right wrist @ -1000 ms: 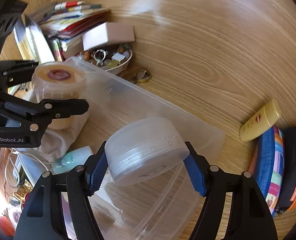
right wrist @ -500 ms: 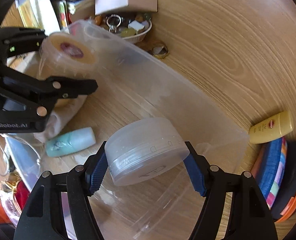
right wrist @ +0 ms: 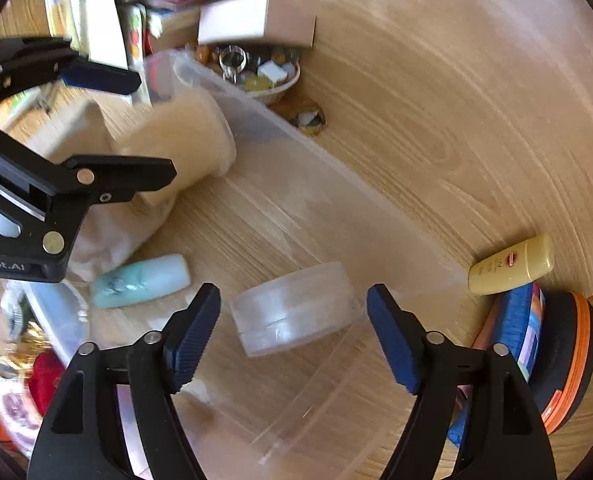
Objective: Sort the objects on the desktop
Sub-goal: 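Carry the tub and white container into the clear box and release both, then grasp the dark green pump bottle with the left gripper while the right grasps the pink timer, then carry the green bottle and pink timer into the clear box and release both, then move both grippers back toward the loose items on the desk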
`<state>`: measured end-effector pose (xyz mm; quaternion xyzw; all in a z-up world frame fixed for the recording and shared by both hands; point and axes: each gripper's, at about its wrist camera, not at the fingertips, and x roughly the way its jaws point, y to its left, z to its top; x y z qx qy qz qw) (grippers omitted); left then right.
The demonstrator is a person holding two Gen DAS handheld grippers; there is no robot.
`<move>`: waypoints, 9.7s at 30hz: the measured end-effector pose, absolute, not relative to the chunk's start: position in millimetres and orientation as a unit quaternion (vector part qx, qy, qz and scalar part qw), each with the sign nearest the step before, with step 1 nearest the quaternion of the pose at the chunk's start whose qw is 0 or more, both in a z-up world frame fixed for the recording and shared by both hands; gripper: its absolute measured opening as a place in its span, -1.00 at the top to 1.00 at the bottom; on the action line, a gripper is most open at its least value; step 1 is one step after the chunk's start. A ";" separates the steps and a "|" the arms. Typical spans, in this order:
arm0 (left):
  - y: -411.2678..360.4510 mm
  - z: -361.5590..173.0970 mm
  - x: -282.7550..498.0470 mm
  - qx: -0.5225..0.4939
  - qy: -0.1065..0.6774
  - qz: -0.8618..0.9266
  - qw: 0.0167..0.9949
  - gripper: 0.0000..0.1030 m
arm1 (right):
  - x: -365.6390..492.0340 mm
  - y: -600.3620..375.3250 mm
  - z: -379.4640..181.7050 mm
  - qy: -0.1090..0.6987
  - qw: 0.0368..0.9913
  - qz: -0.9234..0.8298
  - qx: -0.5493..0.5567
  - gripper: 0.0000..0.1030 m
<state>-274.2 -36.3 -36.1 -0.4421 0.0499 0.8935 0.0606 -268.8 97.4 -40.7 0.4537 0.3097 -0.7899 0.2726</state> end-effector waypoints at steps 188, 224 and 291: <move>-53.8 -42.3 -247.4 -0.395 -0.025 0.917 0.054 -0.19 | -284.3 117.8 -37.3 0.093 0.280 -0.844 0.449 -0.13; -51.1 -21.1 -218.4 -0.373 -0.007 0.927 0.032 -0.67 | -255.3 87.4 -22.8 0.227 0.216 -0.854 0.415 -0.50; -31.8 -107.6 -32.3 -0.449 -0.013 0.893 0.029 -0.92 | -98.6 149.7 -62.3 0.172 0.250 -0.863 0.404 -0.77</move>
